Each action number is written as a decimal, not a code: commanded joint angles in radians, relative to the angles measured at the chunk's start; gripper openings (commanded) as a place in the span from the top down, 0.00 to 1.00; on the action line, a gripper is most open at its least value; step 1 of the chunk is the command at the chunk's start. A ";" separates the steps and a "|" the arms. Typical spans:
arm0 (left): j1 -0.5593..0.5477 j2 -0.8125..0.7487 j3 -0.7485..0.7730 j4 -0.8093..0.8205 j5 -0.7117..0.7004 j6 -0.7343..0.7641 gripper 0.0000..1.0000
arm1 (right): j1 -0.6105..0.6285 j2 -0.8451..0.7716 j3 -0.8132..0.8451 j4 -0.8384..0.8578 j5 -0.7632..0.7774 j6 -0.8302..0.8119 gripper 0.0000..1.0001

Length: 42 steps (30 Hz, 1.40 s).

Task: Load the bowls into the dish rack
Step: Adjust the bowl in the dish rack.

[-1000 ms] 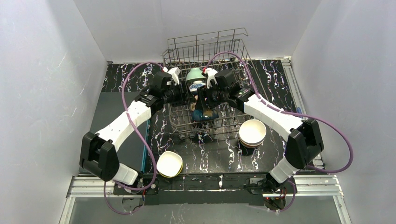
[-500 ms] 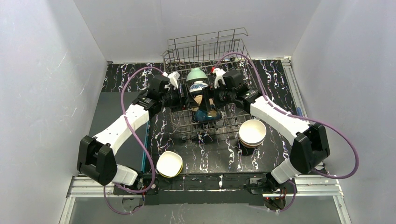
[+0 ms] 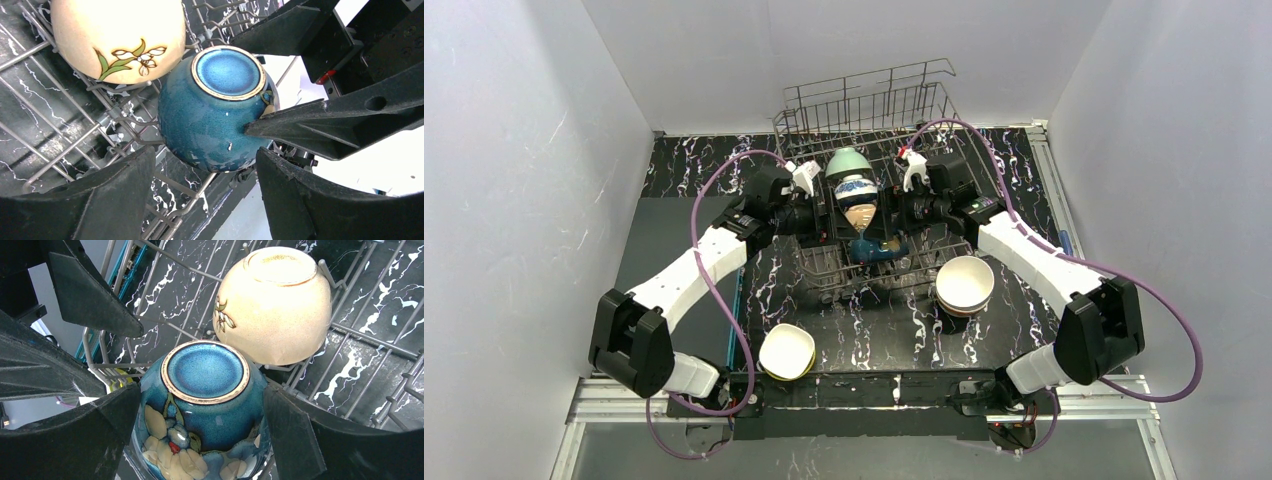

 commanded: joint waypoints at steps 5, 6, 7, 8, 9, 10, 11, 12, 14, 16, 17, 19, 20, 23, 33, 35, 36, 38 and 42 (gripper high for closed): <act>-0.010 -0.003 0.022 -0.046 -0.050 0.019 0.31 | 0.008 -0.003 -0.030 -0.244 0.001 -0.076 0.09; -0.010 0.007 0.040 -0.077 -0.078 0.028 0.33 | 0.008 -0.003 -0.030 -0.253 0.020 -0.082 0.12; -0.009 0.016 0.054 -0.102 -0.107 0.035 0.35 | 0.007 -0.005 -0.031 -0.263 0.037 -0.085 0.16; -0.010 0.025 0.068 -0.125 -0.137 0.037 0.37 | 0.008 -0.007 -0.034 -0.268 0.053 -0.088 0.17; -0.009 0.036 0.079 -0.142 -0.165 0.044 0.38 | 0.007 -0.009 -0.037 -0.271 0.059 -0.089 0.17; -0.009 0.045 0.088 -0.151 -0.187 0.055 0.40 | 0.008 -0.012 -0.040 -0.272 0.060 -0.091 0.17; -0.011 0.055 0.096 -0.153 -0.205 0.067 0.42 | 0.008 -0.013 -0.041 -0.269 0.050 -0.093 0.16; -0.011 0.064 0.102 -0.153 -0.223 0.086 0.44 | 0.008 -0.015 -0.041 -0.265 0.033 -0.094 0.15; -0.014 0.090 0.120 -0.152 -0.252 0.137 0.46 | 0.008 -0.018 -0.043 -0.242 0.011 -0.086 0.13; -0.019 0.120 0.143 -0.151 -0.267 0.206 0.47 | 0.008 -0.014 -0.045 -0.222 -0.002 -0.070 0.12; -0.026 0.133 0.153 -0.149 -0.274 0.263 0.48 | 0.006 -0.011 -0.044 -0.220 -0.006 -0.066 0.12; -0.053 0.156 0.167 -0.143 -0.288 0.393 0.47 | 0.005 -0.002 -0.045 -0.227 -0.015 -0.064 0.12; -0.067 0.162 0.168 -0.136 -0.289 0.463 0.46 | 0.005 0.001 -0.047 -0.231 -0.017 -0.063 0.12; -0.107 0.174 0.148 -0.105 -0.269 0.724 0.41 | 0.001 0.005 -0.054 -0.241 -0.016 -0.064 0.12; -0.115 0.180 0.076 -0.033 -0.220 1.138 0.38 | -0.010 -0.002 -0.067 -0.234 -0.029 -0.064 0.12; -0.115 0.179 0.058 -0.001 -0.207 1.188 0.38 | -0.010 -0.001 -0.071 -0.231 -0.037 -0.065 0.12; -0.115 0.183 0.057 0.004 -0.204 1.205 0.37 | -0.011 -0.002 -0.072 -0.230 -0.041 -0.067 0.12; -0.115 0.201 0.066 0.009 -0.222 1.232 0.37 | -0.012 -0.002 -0.074 -0.223 -0.051 -0.067 0.12; -0.115 0.255 0.113 -0.015 -0.215 1.264 0.38 | -0.014 0.000 -0.077 -0.217 -0.066 -0.070 0.12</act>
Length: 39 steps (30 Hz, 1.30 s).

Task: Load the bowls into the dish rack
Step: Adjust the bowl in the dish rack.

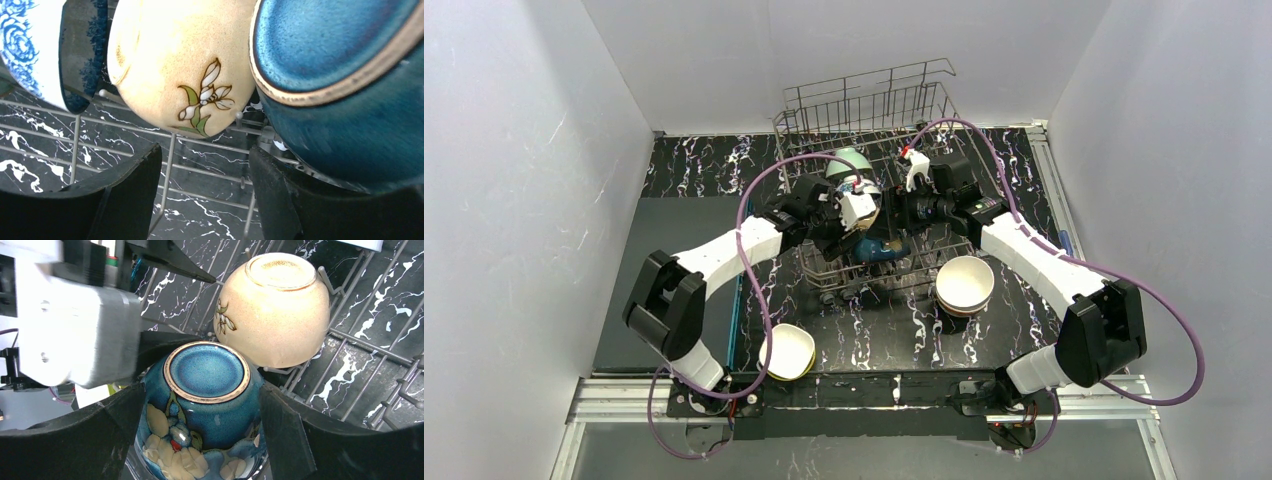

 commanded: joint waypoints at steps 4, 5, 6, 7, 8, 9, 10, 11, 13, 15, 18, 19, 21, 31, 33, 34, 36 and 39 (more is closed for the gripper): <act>-0.004 0.067 0.040 0.077 0.023 0.069 0.36 | 0.002 0.012 -0.066 -0.215 -0.056 -0.036 0.12; -0.004 0.074 0.041 0.094 0.009 0.061 0.36 | 0.001 0.012 -0.066 -0.213 -0.057 -0.035 0.12; -0.004 0.077 0.041 0.114 -0.011 0.049 0.36 | 0.000 0.012 -0.067 -0.212 -0.061 -0.035 0.12; -0.004 0.079 0.035 0.142 -0.028 0.038 0.36 | 0.001 0.012 -0.067 -0.211 -0.065 -0.035 0.12; -0.004 0.079 0.030 0.176 -0.043 0.023 0.36 | 0.000 0.012 -0.070 -0.209 -0.070 -0.033 0.12; -0.002 0.078 0.026 0.204 -0.053 0.007 0.36 | 0.000 0.013 -0.072 -0.208 -0.075 -0.033 0.13; -0.001 0.079 0.026 0.241 -0.054 -0.013 0.36 | 0.000 0.013 -0.073 -0.209 -0.077 -0.034 0.13; -0.001 0.081 0.030 0.256 -0.048 -0.040 0.37 | 0.000 0.014 -0.074 -0.210 -0.077 -0.036 0.13; -0.001 0.093 0.049 0.264 -0.054 -0.077 0.39 | 0.000 0.015 -0.074 -0.210 -0.079 -0.035 0.13; -0.001 0.102 0.060 0.285 -0.085 -0.136 0.41 | 0.001 0.015 -0.074 -0.208 -0.080 -0.035 0.13; 0.001 0.093 0.038 0.357 -0.141 -0.218 0.43 | 0.000 0.015 -0.073 -0.212 -0.075 -0.039 0.14; 0.001 0.089 0.029 0.375 -0.156 -0.243 0.43 | 0.000 0.017 -0.071 -0.218 -0.072 -0.042 0.14; 0.002 0.077 0.016 0.402 -0.186 -0.291 0.46 | 0.000 0.024 -0.062 -0.236 -0.065 -0.054 0.14; 0.023 0.026 -0.038 0.499 -0.323 -0.484 0.58 | 0.002 0.036 -0.024 -0.309 0.006 -0.094 0.14; 0.034 0.017 -0.045 0.512 -0.322 -0.517 0.61 | 0.001 0.042 -0.010 -0.328 0.024 -0.105 0.15; 0.038 0.015 -0.046 0.515 -0.320 -0.541 0.61 | 0.002 0.043 -0.004 -0.333 0.029 -0.108 0.15; 0.047 0.012 -0.046 0.524 -0.311 -0.571 0.63 | 0.003 0.049 0.005 -0.346 0.036 -0.114 0.15; 0.059 0.008 -0.047 0.549 -0.296 -0.633 0.68 | 0.008 0.055 0.015 -0.363 0.081 -0.126 0.15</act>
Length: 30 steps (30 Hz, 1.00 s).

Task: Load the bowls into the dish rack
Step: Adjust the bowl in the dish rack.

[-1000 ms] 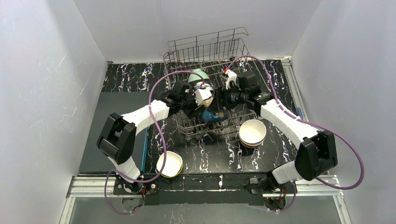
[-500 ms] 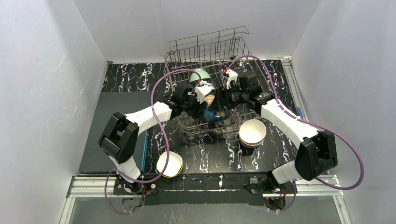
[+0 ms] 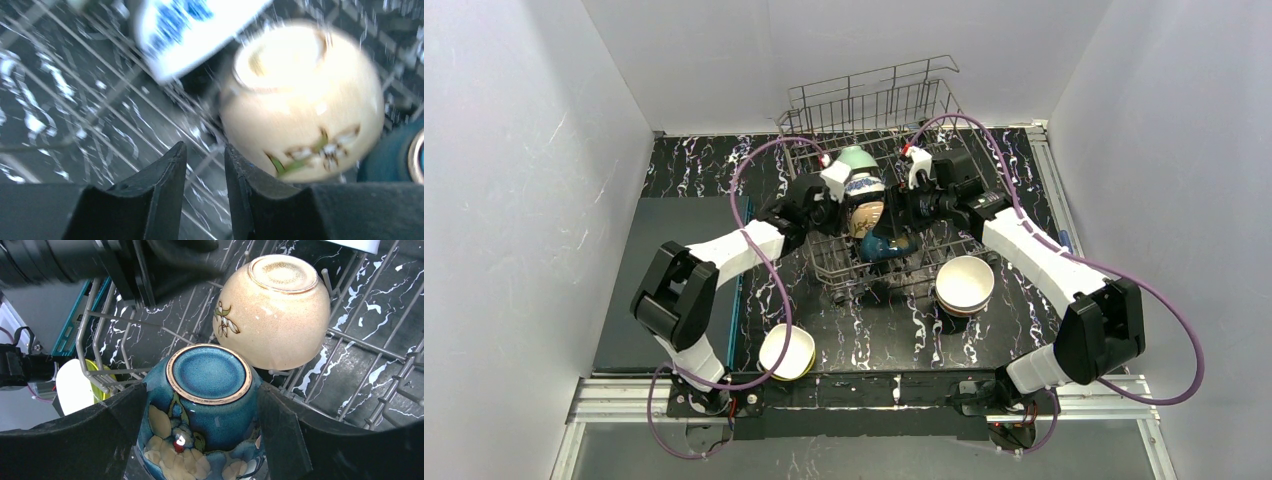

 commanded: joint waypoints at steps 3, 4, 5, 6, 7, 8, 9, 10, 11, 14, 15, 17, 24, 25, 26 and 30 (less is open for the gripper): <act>0.050 -0.065 0.034 0.263 -0.055 -0.157 0.71 | 0.035 0.057 -0.008 -0.315 0.104 -0.069 0.15; 0.050 -0.064 0.037 0.265 -0.029 -0.167 0.71 | 0.037 0.062 -0.003 -0.318 0.106 -0.070 0.14; 0.049 -0.060 0.042 0.265 -0.011 -0.169 0.71 | 0.037 0.066 0.001 -0.318 0.107 -0.071 0.14; 0.050 -0.059 0.044 0.265 0.005 -0.173 0.71 | 0.039 0.069 0.006 -0.319 0.111 -0.071 0.14; 0.050 -0.060 0.042 0.265 0.013 -0.180 0.70 | 0.042 0.073 0.010 -0.320 0.117 -0.072 0.14; 0.049 -0.064 0.038 0.265 0.020 -0.186 0.69 | 0.044 0.077 0.015 -0.321 0.122 -0.073 0.14; 0.050 -0.070 0.033 0.264 0.028 -0.192 0.68 | 0.044 0.079 0.018 -0.323 0.124 -0.075 0.14; 0.050 -0.078 0.027 0.261 0.032 -0.201 0.65 | 0.043 0.078 0.023 -0.325 0.127 -0.076 0.13; 0.050 -0.089 0.019 0.250 0.030 -0.223 0.59 | 0.044 0.078 0.027 -0.322 0.129 -0.077 0.12; 0.051 -0.115 0.034 0.143 0.041 -0.295 0.45 | 0.044 0.066 0.040 -0.311 0.130 -0.072 0.11; 0.051 -0.121 0.049 0.079 0.049 -0.328 0.41 | 0.044 0.063 0.041 -0.306 0.132 -0.070 0.10; 0.053 -0.124 0.101 -0.077 0.048 -0.417 0.38 | 0.044 0.054 0.044 -0.297 0.135 -0.068 0.10; 0.058 -0.107 0.190 -0.434 0.145 -0.747 0.35 | 0.044 0.033 0.027 -0.269 0.139 -0.060 0.08; 0.057 -0.112 0.172 -0.416 0.169 -0.801 0.35 | 0.044 0.031 0.023 -0.266 0.138 -0.059 0.08; 0.058 -0.116 0.154 -0.391 0.198 -0.864 0.35 | 0.044 0.030 0.022 -0.264 0.138 -0.058 0.08; 0.056 -0.117 0.061 -0.275 0.259 -1.110 0.35 | 0.044 0.026 0.020 -0.264 0.131 -0.059 0.08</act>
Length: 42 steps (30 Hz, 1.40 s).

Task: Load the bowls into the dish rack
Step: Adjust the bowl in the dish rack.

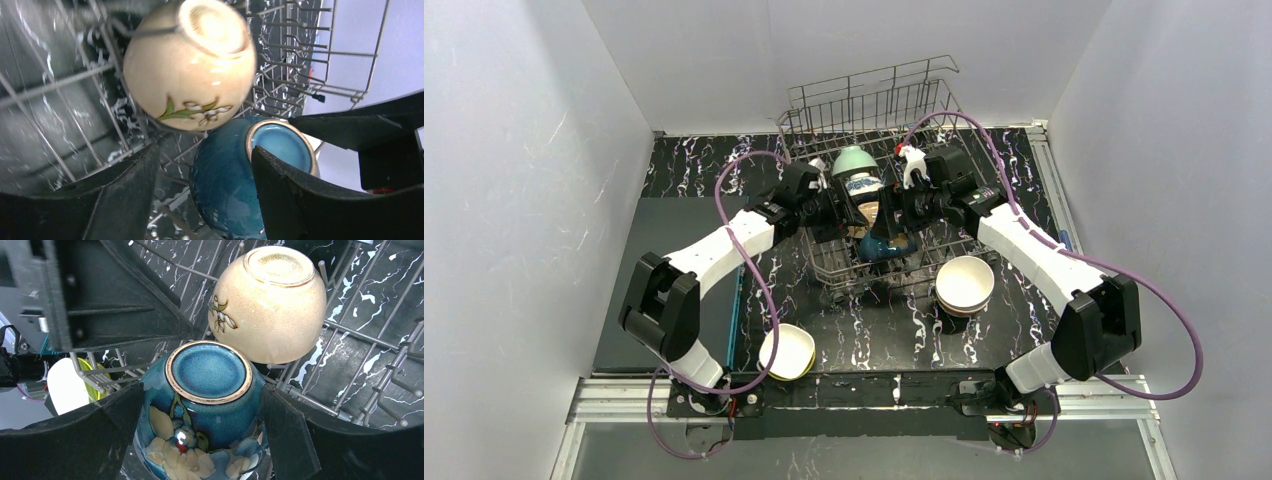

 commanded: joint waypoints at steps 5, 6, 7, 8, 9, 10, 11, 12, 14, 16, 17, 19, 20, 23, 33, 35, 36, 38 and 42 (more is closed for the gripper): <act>0.006 -0.027 -0.111 0.036 0.074 -0.435 0.34 | 0.009 -0.009 -0.056 -0.170 0.044 -0.050 0.07; 0.003 -0.028 -0.117 0.037 0.048 -0.457 0.33 | 0.010 -0.011 -0.059 -0.169 0.041 -0.048 0.07; 0.000 -0.025 -0.123 0.044 0.032 -0.479 0.33 | 0.009 -0.012 -0.060 -0.169 0.036 -0.048 0.08; 0.000 -0.020 -0.124 0.057 0.031 -0.497 0.32 | 0.009 -0.011 -0.063 -0.168 0.037 -0.049 0.07; 0.000 -0.012 -0.119 0.063 0.033 -0.505 0.32 | 0.009 -0.011 -0.064 -0.168 0.038 -0.047 0.07; -0.001 0.004 -0.113 0.064 0.033 -0.521 0.32 | 0.009 -0.009 -0.064 -0.168 0.040 -0.048 0.07; -0.004 0.015 -0.106 0.060 0.029 -0.541 0.32 | 0.009 -0.009 -0.066 -0.168 0.041 -0.048 0.07; -0.006 0.025 -0.100 0.051 0.024 -0.564 0.31 | 0.009 -0.008 -0.064 -0.170 0.043 -0.048 0.07; -0.013 0.039 -0.082 0.027 0.003 -0.588 0.31 | 0.009 -0.007 -0.057 -0.169 0.045 -0.048 0.08; -0.020 0.047 -0.049 -0.002 -0.027 -0.568 0.31 | 0.009 -0.004 -0.049 -0.171 0.049 -0.049 0.08; -0.023 0.047 -0.032 -0.017 -0.040 -0.547 0.31 | 0.010 -0.003 -0.045 -0.174 0.052 -0.051 0.08; -0.025 0.042 0.001 -0.055 -0.069 -0.492 0.32 | 0.009 0.003 -0.034 -0.182 0.058 -0.053 0.07; -0.025 0.036 0.013 -0.072 -0.082 -0.457 0.32 | 0.009 0.006 -0.028 -0.191 0.062 -0.057 0.07; -0.025 0.000 0.036 -0.095 -0.130 -0.339 0.32 | 0.009 0.000 -0.018 -0.204 0.078 -0.062 0.04; -0.025 -0.229 -0.033 0.014 -0.215 0.166 0.27 | 0.008 -0.139 -0.065 -0.064 0.078 0.000 0.01; -0.024 -0.270 -0.057 0.056 -0.196 0.266 0.27 | 0.006 -0.160 -0.073 -0.017 0.056 0.027 0.01; -0.025 -0.288 -0.065 0.080 -0.166 0.323 0.27 | 0.001 -0.166 -0.078 0.008 0.034 0.043 0.01; -0.025 -0.317 -0.074 0.113 -0.063 0.458 0.26 | -0.021 -0.167 -0.088 0.051 -0.030 0.077 0.01; -0.025 -0.316 -0.017 0.036 0.101 0.624 0.21 | -0.080 -0.159 -0.112 0.123 -0.156 0.143 0.01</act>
